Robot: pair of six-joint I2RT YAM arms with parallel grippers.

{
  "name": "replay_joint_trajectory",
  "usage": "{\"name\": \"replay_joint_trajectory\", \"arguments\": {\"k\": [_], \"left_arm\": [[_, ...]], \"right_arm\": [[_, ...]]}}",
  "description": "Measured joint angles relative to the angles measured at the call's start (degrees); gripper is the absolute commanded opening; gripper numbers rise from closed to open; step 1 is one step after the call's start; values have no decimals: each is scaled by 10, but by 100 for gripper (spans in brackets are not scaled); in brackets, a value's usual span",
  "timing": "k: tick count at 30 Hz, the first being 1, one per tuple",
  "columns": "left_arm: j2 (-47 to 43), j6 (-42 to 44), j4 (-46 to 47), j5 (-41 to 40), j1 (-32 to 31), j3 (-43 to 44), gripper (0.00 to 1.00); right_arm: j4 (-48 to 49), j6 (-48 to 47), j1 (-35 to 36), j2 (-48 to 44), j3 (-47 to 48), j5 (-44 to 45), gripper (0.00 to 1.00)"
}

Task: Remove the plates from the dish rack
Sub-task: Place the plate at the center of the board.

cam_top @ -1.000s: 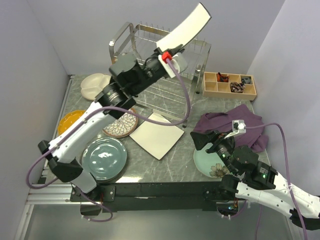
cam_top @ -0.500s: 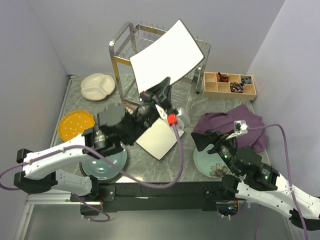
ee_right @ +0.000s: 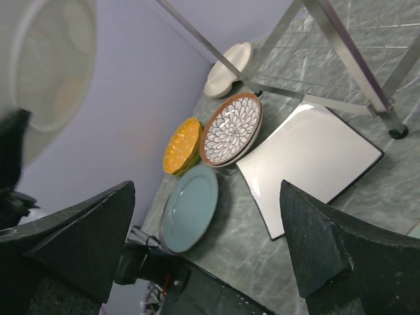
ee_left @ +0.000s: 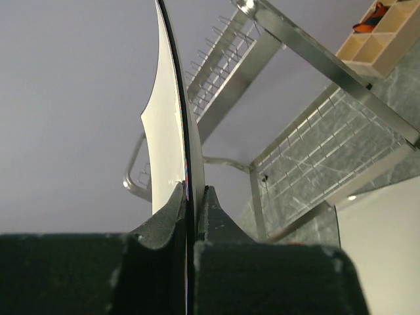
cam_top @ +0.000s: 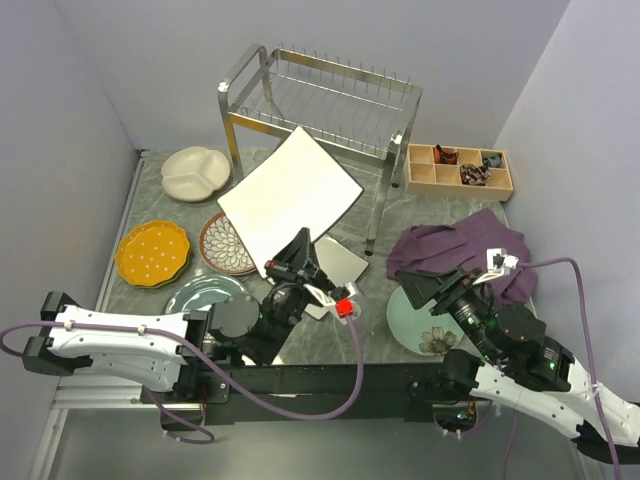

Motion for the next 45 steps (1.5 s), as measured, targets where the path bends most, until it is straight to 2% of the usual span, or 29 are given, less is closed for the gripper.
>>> {"name": "replay_joint_trajectory", "arguments": {"k": [7,14,19,23,28,33,36,37,41,42,44,45], "left_arm": [[-13,-76,12,-76,-31,-71,1],[25,-166,29,-87,-49,-151,1],[69,-177,78,-66,-54,-195,1],[93,-162,141,-61,-55,-222,1],[127,-151,188,-60,-55,-229,1],[151,-141,226,-57,-55,-233,1],[168,-135,246,-56,-55,-234,1],[173,-133,253,-56,-55,-235,1],[195,-128,277,-56,-55,-243,1],[201,-127,281,-56,-55,-244,1],[213,-122,293,-56,-55,-246,1],[217,-120,297,-56,-55,-246,1]], "right_arm": [[11,60,0,25,10,-15,96],[54,117,0,101,11,-45,97],[62,147,0,146,11,-47,97],[73,168,0,142,8,-37,96],[92,185,0,133,-3,-20,93],[96,208,0,165,-9,-16,87],[102,223,0,186,-26,-17,73],[105,226,0,190,-32,-17,63],[118,238,0,194,-56,-16,48],[120,240,0,194,-56,-16,40],[130,246,0,191,-59,-12,31],[136,248,0,187,-64,-11,19]]}}
